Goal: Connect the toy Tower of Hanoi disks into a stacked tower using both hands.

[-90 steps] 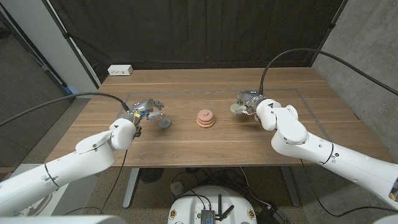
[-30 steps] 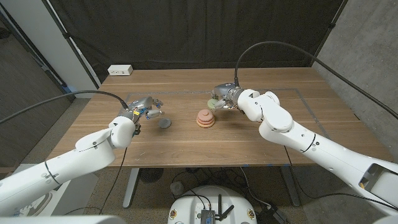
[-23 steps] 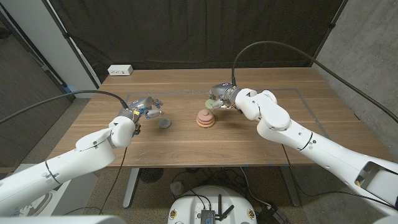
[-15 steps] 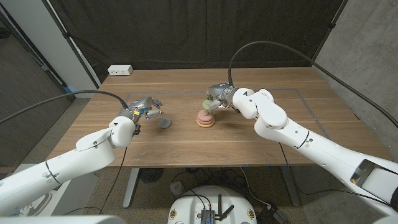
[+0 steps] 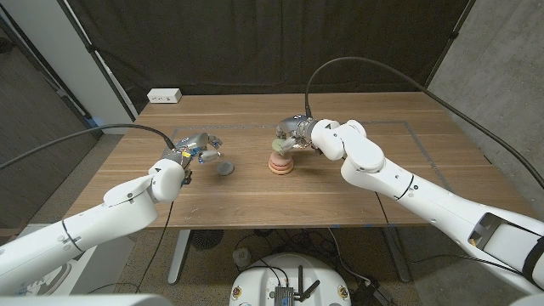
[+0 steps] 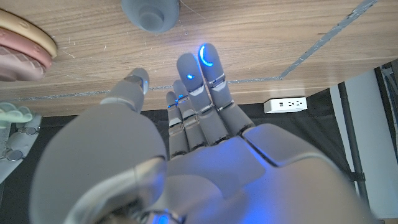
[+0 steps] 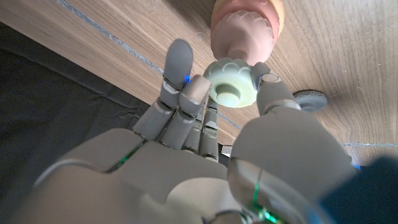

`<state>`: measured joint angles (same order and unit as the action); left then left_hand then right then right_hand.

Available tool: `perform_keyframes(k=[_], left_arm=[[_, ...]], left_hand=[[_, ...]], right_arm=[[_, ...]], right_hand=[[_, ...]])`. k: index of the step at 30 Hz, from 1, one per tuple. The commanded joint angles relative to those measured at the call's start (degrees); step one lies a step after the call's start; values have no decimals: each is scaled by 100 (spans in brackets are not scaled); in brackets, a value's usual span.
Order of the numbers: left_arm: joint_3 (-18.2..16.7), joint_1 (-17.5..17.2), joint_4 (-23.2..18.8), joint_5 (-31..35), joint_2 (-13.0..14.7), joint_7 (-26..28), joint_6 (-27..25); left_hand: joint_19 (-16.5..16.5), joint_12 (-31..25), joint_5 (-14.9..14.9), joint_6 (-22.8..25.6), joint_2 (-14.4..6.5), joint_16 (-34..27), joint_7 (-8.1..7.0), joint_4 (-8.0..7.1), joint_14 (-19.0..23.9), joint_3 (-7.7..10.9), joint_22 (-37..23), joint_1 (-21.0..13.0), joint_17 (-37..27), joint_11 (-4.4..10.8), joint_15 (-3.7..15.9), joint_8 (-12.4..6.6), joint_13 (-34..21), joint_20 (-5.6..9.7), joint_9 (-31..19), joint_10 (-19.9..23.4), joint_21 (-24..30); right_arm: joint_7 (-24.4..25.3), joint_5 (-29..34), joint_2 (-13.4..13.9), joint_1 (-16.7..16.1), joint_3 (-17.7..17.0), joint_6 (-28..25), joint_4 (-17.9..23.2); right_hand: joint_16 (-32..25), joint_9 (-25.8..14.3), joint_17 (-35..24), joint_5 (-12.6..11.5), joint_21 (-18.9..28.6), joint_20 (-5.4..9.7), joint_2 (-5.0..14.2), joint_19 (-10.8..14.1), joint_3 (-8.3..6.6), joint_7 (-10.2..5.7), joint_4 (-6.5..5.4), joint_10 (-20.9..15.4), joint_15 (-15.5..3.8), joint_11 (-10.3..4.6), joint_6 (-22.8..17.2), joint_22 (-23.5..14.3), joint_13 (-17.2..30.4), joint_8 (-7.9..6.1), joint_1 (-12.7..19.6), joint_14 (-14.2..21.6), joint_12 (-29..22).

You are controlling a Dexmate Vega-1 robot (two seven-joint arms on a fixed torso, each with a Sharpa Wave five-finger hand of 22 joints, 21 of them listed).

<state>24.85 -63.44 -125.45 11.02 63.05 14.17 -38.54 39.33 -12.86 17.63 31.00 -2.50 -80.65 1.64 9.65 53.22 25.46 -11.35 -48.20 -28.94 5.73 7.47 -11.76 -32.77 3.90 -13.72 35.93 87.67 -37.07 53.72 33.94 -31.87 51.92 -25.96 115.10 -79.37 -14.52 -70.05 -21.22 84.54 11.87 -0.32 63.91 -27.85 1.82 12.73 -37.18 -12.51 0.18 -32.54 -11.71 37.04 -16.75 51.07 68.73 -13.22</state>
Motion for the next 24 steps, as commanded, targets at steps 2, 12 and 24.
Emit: perform_keyframes(k=[2, 12, 24], left_arm=[[-44, -30, 19, -39, 11, 35, 26], [-32, -25, 58, -62, -5, 39, 50], [-54, -67, 57, -98, 14, 52, 60]], left_hand=[[23, 16, 28, 64, 41, -33, -15, 4, 68, 49, -7, 7, -7, 29, 512, 1, -10, 753, -14, 56, 24], [24, 21, 26, 70, 41, -43, -13, 4, 73, 61, -16, 7, -10, 23, 512, 1, -17, 760, -16, 51, 32], [24, 23, 24, 65, 38, -44, -10, 3, 67, 74, -6, 11, -3, 4, 512, 5, -22, 758, -19, 59, 28]], right_arm=[[-45, -77, -125, 129, 125, -7, -209], [-67, -116, -128, 172, 242, -18, -312], [-109, -4, -94, 226, 335, -19, -390]], right_hand=[[-22, -29, -12, -48, 21, 84, 291, 14, -415, -342, -342, -565, -7, -543, -370, -22, 24, -26, 106, -28, -30], [-26, -35, -10, -52, 19, 84, 292, 9, -432, -338, -338, -568, -8, -548, -367, -21, 35, -16, 102, -48, -19], [-33, -44, -11, -58, -7, 84, 281, -35, -458, -351, -336, -560, -7, -543, -362, 1, 53, 2, 81, -88, 8]])
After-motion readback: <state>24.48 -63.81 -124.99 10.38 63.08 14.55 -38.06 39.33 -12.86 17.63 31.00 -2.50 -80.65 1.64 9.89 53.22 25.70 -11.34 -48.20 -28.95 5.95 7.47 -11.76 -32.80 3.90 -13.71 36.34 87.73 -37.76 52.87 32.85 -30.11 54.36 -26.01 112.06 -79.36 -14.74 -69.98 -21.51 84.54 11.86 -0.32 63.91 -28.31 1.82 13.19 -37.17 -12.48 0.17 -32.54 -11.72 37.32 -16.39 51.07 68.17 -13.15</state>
